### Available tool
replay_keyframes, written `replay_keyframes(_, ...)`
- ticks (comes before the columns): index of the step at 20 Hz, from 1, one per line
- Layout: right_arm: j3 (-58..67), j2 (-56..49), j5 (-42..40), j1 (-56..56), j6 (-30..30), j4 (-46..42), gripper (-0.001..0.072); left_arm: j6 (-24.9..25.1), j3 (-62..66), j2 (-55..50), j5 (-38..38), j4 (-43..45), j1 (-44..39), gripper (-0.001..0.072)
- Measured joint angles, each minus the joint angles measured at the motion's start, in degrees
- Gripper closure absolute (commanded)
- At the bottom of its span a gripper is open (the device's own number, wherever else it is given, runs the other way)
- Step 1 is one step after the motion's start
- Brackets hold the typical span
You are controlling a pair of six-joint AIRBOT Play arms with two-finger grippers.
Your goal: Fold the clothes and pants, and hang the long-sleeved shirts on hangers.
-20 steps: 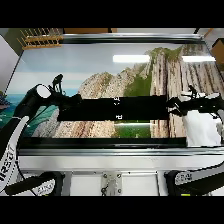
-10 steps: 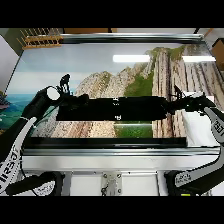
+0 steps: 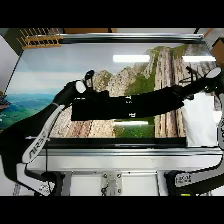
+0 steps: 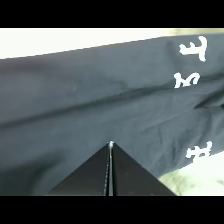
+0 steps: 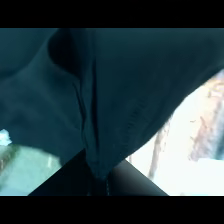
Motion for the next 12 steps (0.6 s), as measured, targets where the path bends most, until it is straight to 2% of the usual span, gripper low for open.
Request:
replay_keyframes(5, 16.55, 1.03, 10.54, 6.45, 5.49, -5.25, 0.0697, 0.42, 16.65, -13.31, -2.14, -0.11, -7.04, 0.0703)
replay_keyframes(12, 27.15, 1.55, 15.04, 17.77, 8.66, -6.64, 0.0697, 0.46, 33.2, -27.26, -6.95, -0.46, -12.0, 0.0703)
